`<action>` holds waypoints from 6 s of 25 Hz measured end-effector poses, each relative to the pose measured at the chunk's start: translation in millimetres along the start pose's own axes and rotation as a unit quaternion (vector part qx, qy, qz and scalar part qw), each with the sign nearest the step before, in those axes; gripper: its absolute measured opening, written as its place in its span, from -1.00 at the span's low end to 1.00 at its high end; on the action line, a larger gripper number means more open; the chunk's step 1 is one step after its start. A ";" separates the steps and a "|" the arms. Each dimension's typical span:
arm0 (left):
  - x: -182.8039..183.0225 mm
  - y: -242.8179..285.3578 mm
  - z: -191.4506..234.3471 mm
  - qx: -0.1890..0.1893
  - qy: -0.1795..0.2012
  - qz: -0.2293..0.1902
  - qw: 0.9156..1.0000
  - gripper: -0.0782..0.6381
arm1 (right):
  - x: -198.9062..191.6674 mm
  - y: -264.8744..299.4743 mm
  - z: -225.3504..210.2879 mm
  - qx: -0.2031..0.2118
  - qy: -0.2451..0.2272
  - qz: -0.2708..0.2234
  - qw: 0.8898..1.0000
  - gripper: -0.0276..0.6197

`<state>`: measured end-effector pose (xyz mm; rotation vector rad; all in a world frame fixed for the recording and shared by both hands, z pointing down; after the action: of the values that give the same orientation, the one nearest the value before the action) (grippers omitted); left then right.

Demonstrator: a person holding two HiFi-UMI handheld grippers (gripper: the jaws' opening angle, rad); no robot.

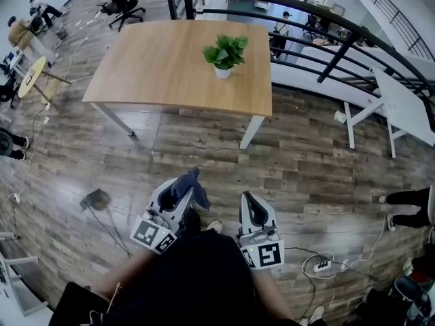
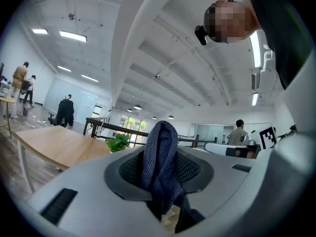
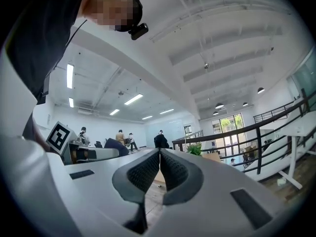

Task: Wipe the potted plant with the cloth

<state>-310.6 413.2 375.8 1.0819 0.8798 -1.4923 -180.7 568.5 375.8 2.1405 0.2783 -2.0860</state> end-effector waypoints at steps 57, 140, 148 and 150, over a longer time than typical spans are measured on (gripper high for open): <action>-119.3 448.5 411.6 0.150 -0.124 0.155 0.968 -0.36 | -268.9 465.7 -289.8 0.260 -0.068 0.346 0.899 -0.21; -143.6 481.8 399.8 0.021 -0.028 0.269 0.962 -0.37 | -279.4 549.4 -296.4 0.348 -0.135 0.303 0.877 -0.07; -166.7 472.1 374.9 -0.005 -0.058 0.287 0.956 -0.37 | -276.4 548.2 -291.4 0.332 -0.109 0.303 0.887 -0.07; -167.2 472.3 377.2 0.010 -0.062 0.280 0.958 -0.37 | -276.6 546.7 -290.8 0.334 -0.108 0.302 0.886 -0.07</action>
<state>93.7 28.8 662.2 1.1216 0.4176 -1.0759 221.2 93.0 644.8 1.8551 -1.1368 -2.1429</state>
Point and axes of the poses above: the fingertips, and each gripper's own axes: y forward along the fingers, z to its left, x out of its top, the point moved 5 cm from there along -y, backward along the fingers, and after that the axes turned 5 degrees about -y, right-handed, at the moved point
